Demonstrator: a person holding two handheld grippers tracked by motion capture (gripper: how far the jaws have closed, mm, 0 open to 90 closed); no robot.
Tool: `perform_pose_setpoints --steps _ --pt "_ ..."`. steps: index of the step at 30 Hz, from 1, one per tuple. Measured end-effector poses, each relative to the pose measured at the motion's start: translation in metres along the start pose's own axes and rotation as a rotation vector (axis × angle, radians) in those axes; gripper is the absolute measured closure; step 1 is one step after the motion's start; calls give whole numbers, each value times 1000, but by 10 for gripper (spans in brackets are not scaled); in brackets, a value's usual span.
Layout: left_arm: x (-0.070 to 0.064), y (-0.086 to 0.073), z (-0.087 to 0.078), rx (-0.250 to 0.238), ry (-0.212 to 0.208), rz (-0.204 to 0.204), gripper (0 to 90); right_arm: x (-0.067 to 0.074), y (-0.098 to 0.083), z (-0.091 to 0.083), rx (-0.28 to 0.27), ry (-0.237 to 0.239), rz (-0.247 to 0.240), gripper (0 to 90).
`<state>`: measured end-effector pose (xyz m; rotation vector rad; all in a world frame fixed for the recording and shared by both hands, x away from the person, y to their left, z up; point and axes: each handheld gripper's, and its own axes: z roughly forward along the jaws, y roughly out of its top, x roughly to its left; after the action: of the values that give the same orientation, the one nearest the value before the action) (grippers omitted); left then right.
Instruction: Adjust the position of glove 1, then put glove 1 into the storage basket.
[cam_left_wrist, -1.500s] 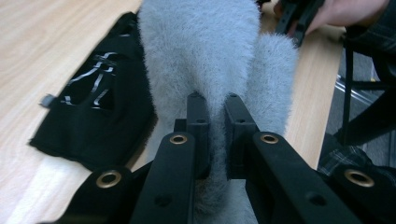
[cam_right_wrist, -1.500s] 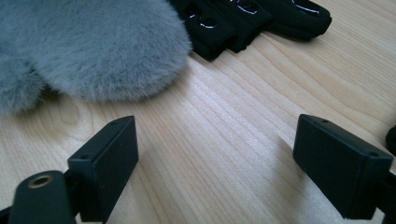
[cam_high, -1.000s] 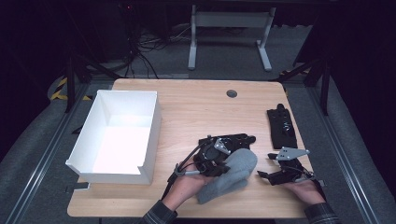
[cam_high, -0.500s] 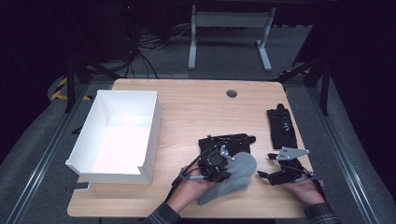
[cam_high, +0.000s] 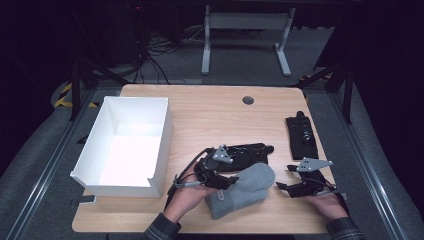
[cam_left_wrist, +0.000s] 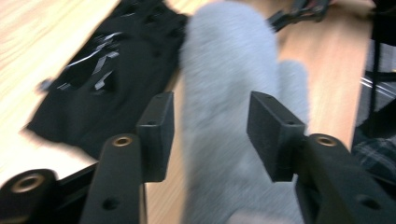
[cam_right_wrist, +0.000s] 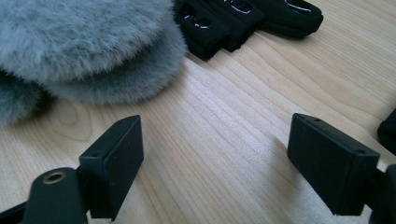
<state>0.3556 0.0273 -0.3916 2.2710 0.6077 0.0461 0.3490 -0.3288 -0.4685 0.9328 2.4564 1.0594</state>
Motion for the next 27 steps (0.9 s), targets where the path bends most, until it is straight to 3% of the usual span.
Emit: perform_pose_setpoints --steps 6,10,12,18,21,27 --pt "12 -18 -12 -9 19 -44 529 0 0 0 -4 -1 -2 185" --pt "14 -27 -14 -6 4 -53 526 0 0 1 -4 -1 -3 185" --pt "12 -31 -13 -26 -23 -49 484 0 0 0 -4 0 -3 183" --pt "7 -19 -4 -51 -59 5 304 0 0 1 -4 0 -4 183" --pt "3 -11 7 -22 -73 42 217 0 0 0 -4 1 -3 183" --pt "5 -5 28 39 -90 56 158 0 0 1 -3 0 -4 182"
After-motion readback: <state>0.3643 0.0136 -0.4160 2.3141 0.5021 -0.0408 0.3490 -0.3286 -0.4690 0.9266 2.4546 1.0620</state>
